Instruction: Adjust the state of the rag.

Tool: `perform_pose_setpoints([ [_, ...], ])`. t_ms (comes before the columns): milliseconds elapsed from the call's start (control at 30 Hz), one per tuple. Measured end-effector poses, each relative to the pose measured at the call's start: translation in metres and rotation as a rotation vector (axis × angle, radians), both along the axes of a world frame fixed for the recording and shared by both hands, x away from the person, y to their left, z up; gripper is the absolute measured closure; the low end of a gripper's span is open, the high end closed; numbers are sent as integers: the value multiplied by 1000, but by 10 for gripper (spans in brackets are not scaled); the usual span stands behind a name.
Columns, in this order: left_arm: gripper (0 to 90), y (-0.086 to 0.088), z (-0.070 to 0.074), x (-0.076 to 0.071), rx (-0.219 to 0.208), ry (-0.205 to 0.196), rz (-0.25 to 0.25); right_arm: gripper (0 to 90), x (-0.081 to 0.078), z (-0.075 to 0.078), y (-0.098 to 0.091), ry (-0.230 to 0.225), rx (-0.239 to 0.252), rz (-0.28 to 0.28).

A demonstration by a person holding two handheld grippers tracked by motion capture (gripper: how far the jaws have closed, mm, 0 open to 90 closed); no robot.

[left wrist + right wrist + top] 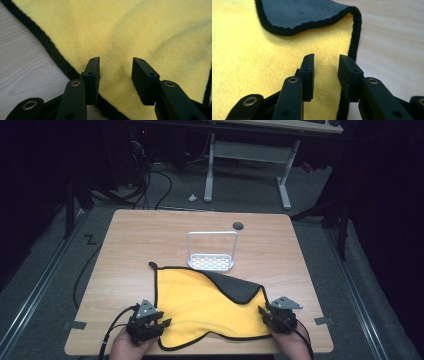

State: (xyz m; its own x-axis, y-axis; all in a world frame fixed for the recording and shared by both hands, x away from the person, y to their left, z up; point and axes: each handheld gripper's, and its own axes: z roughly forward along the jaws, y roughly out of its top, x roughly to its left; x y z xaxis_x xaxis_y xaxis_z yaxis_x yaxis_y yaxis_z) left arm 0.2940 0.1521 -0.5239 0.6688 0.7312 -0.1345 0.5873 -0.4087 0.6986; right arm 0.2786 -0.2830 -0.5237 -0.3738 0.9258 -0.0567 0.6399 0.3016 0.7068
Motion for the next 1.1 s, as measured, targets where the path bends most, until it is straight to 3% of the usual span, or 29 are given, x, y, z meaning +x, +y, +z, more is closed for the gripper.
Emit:
perform_pose_setpoints([
  [100, 643, 19, 1, -4, 16, -9, 54, 666, -27, 0, 2, 2, 8, 22],
  [167, 631, 28, 0, -5, 71, -31, 95, 663, -37, 0, 3, 9, 33, 30],
  [200, 620, 32, -1, -3, 72, -38, 103, 663, -39, 0, 4, 7, 25, 31],
  [233, 603, 36, -1, -1, 47, -23, 119, 661, -39, 0, 6, 8, 22, 32],
  [300, 595, 39, 0, 2, 14, 4, 143, 649, -37, 0, 8, 11, 25, 35],
  [467, 604, 34, 1, -3, -35, -26, 127, 611, -24, 13, 29, -63, 20, 98],
  [567, 575, 27, 3, -4, -78, -38, 93, 570, -11, 13, 47, -72, 8, 140],
  [700, 555, 16, 1, -7, -40, -49, 46, 569, 4, 3, 63, -42, -30, 173],
  [733, 557, 15, -1, -7, -29, -50, 43, 627, 6, 1, 64, -37, -29, 173],
  [767, 558, 14, -2, -7, -22, -47, 41, 771, 7, 1, 63, -31, -11, 170],
  [833, 557, 13, -4, -7, -6, -50, 38, 863, 7, 2, 62, -46, -45, 157],
  [867, 557, 13, -4, -8, -2, -54, 35, 900, 8, 4, 60, -50, -39, 146],
  [933, 556, 13, -5, -8, -2, -54, 36, 900, 13, 10, 54, -83, -59, 126],
  [1000, 551, 13, -5, -8, -3, -56, 39, 900, 21, 17, 47, -86, -42, 102],
  [1033, 550, 12, -5, -8, -4, -58, 39, 861, 24, 21, 43, -80, -8, 113],
  [1100, 550, 13, -5, -8, -4, -56, 38, 674, 24, 23, 44, -53, 34, 183],
])
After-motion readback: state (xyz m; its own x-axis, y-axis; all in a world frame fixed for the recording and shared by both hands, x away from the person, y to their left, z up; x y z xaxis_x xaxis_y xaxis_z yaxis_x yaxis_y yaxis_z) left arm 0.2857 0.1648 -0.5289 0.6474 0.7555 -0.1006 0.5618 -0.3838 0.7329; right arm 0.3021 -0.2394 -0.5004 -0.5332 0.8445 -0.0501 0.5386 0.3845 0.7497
